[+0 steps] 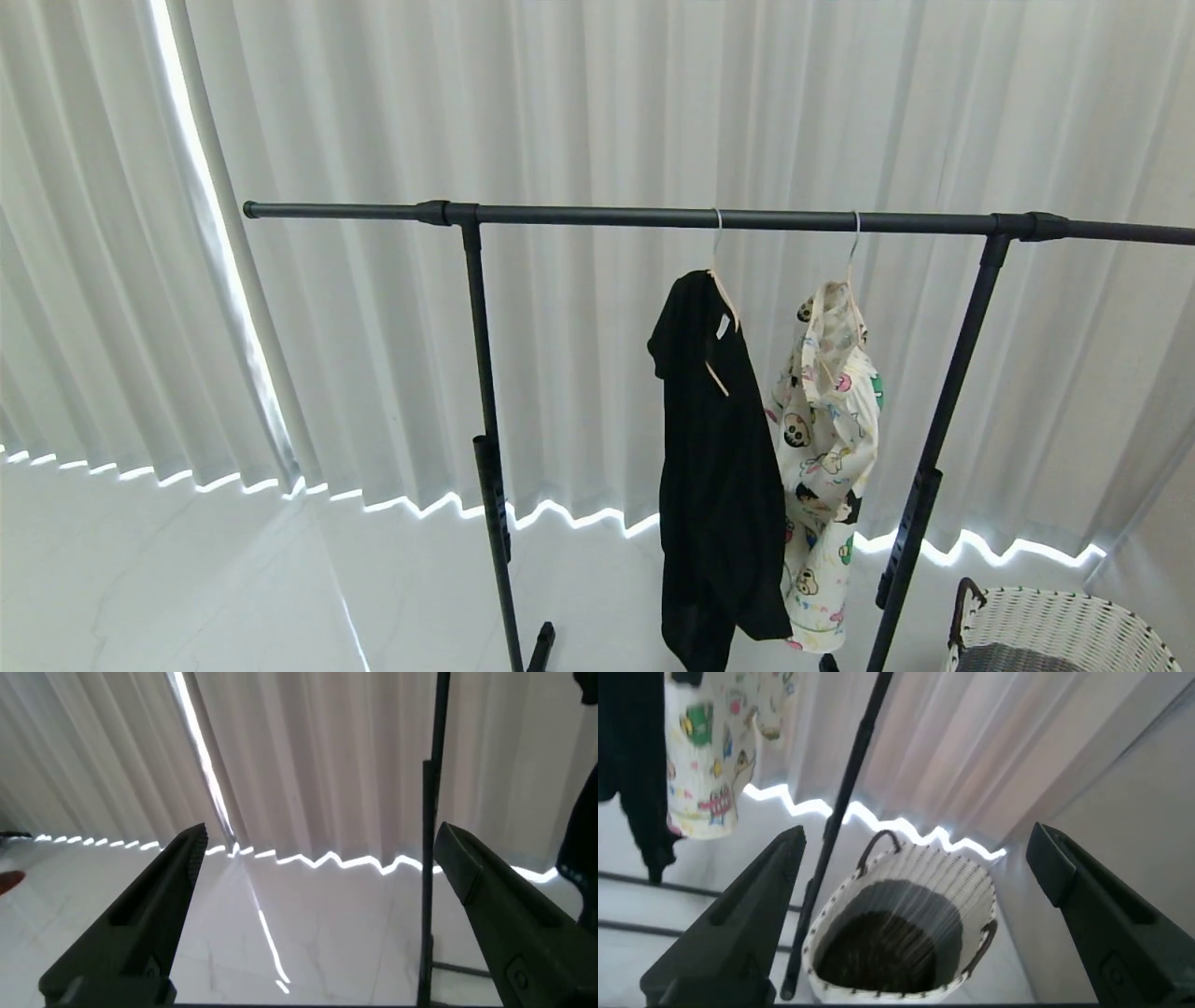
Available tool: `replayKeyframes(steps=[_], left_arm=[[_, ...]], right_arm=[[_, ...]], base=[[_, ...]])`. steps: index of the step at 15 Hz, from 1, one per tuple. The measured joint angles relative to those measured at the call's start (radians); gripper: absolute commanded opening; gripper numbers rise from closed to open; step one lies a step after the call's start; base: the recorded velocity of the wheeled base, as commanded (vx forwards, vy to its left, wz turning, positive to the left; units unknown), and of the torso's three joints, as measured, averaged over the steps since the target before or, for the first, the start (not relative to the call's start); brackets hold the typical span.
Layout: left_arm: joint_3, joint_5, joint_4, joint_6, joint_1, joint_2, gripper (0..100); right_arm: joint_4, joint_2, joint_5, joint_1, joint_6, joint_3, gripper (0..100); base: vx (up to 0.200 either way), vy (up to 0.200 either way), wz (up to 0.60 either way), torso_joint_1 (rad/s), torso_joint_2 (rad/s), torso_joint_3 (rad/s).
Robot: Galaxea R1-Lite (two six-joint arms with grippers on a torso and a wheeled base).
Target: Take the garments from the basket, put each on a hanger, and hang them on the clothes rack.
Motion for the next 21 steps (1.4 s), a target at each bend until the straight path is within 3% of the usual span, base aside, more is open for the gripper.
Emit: replayKeyframes(steps=[1, 2, 5, 7, 9, 13, 14, 15, 17, 21], left_arm=[[0.0, 0.001, 0.0, 0.005, 0.0, -0.008, 100], [0.0, -0.002, 0.0, 0.034, 0.0, -0.013, 100], [0.0, -0.088, -0.001, 0.102, -0.001, -0.017, 100], [0.0, -0.114, 0.0, -0.016, -0.004, -0.012, 100], [0.01, -0.166, 0.005, -0.125, -0.007, -0.01, 100], [0.014, -0.174, 0.004, -0.131, -0.006, -0.013, 100], [0.014, -0.176, 0.004, -0.134, -0.005, -0.015, 100], [0.014, -0.177, 0.004, -0.132, -0.004, -0.016, 100], [0.014, -0.181, 0.004, -0.13, -0.005, -0.014, 100], [0.016, -0.314, 0.003, -0.117, -0.009, 0.003, 100]], right_arm=[[-0.011, -0.045, -0.081, 0.0, -0.001, 0.008, 100], [-0.027, -0.072, -0.117, 0.0, 0.003, 0.016, 100], [-0.035, -0.111, -0.123, 0.0, -0.002, 0.023, 100], [-0.039, -0.121, -0.06, 0.0, -0.059, 0.025, 100], [-0.043, -0.124, 0.014, 0.021, -0.066, 0.026, 100], [-0.042, -0.113, 0.012, 0.203, 0.001, 0.026, 100], [-0.039, -0.108, -0.018, 0.261, 0.027, 0.026, 100], [-0.036, -0.108, -0.109, 0.297, 0.073, 0.026, 100], [-0.03, -0.116, -0.215, 0.309, 0.204, 0.026, 100], [-0.008, -0.124, -0.246, 0.292, 0.229, 0.026, 100]], base=[[0.0, 0.0, 0.0, 0.0, 0.0, 0.0], [0.0, 0.0, 0.0, 0.0, 0.0, 0.0], [0.0, 0.0, 0.0, 0.0, 0.0, 0.0], [0.0, 0.0, 0.0, 0.0, 0.0, 0.0], [0.0, 0.0, 0.0, 0.0, 0.0, 0.0], [0.0, 0.0, 0.0, 0.0, 0.0, 0.0], [0.0, 0.0, 0.0, 0.0, 0.0, 0.0], [0.0, 0.0, 0.0, 0.0, 0.0, 0.0], [0.0, 0.0, 0.0, 0.0, 0.0, 0.0], [0.0, 0.0, 0.0, 0.0, 0.0, 0.0]])
